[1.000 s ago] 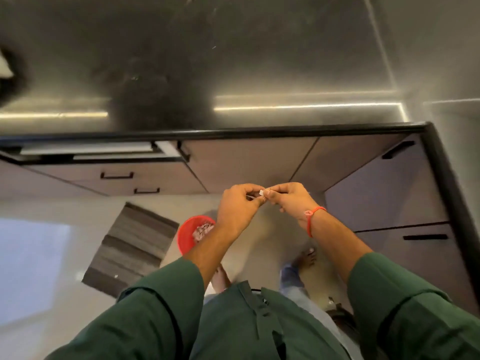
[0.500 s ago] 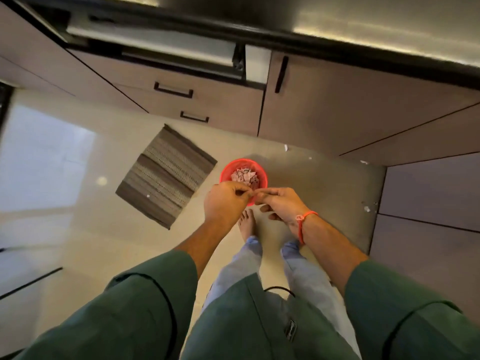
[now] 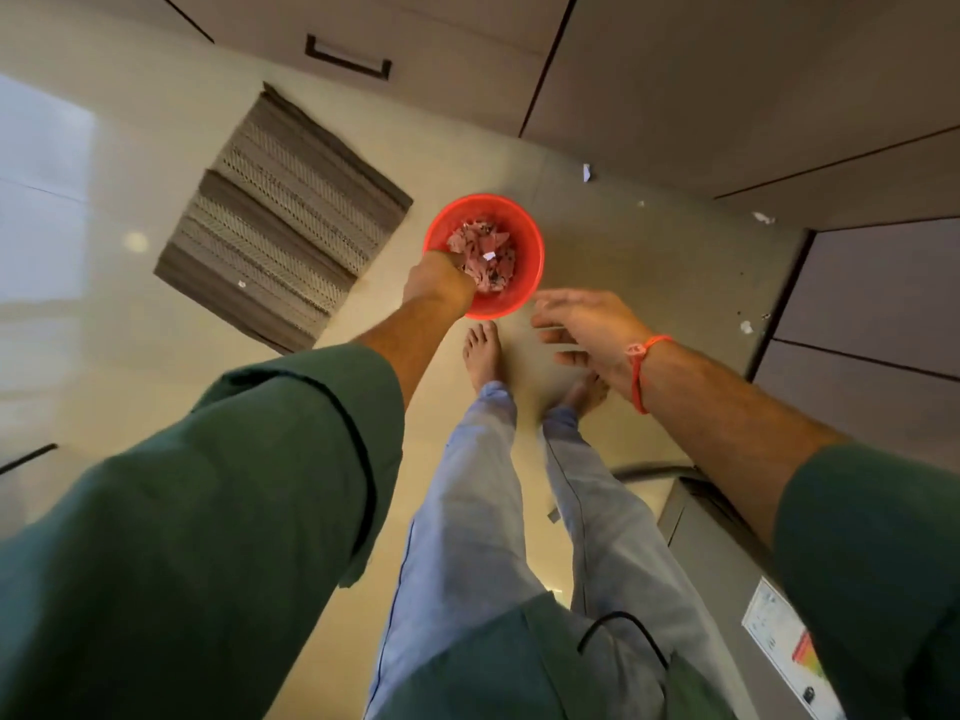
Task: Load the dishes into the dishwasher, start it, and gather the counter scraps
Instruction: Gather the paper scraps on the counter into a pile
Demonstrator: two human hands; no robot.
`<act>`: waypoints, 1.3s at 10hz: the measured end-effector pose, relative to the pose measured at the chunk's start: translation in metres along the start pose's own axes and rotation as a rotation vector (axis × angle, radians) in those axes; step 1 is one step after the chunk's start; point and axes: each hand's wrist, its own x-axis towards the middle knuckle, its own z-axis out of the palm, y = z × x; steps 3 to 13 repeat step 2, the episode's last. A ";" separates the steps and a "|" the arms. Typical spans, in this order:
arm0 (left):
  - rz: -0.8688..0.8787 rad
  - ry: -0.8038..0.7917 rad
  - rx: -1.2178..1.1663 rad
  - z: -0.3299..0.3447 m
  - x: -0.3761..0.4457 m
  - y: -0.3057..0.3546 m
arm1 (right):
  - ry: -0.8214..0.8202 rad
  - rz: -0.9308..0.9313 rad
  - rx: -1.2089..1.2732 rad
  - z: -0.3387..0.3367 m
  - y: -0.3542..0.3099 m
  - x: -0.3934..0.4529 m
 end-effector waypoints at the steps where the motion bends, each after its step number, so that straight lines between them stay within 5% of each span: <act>1: 0.033 -0.036 0.033 -0.002 -0.023 -0.009 | 0.006 -0.024 -0.048 0.001 0.004 -0.008; 2: 0.087 -0.045 0.065 -0.004 -0.045 -0.011 | 0.101 -0.097 -0.014 0.003 -0.002 -0.016; 13: 0.087 -0.045 0.065 -0.004 -0.045 -0.011 | 0.101 -0.097 -0.014 0.003 -0.002 -0.016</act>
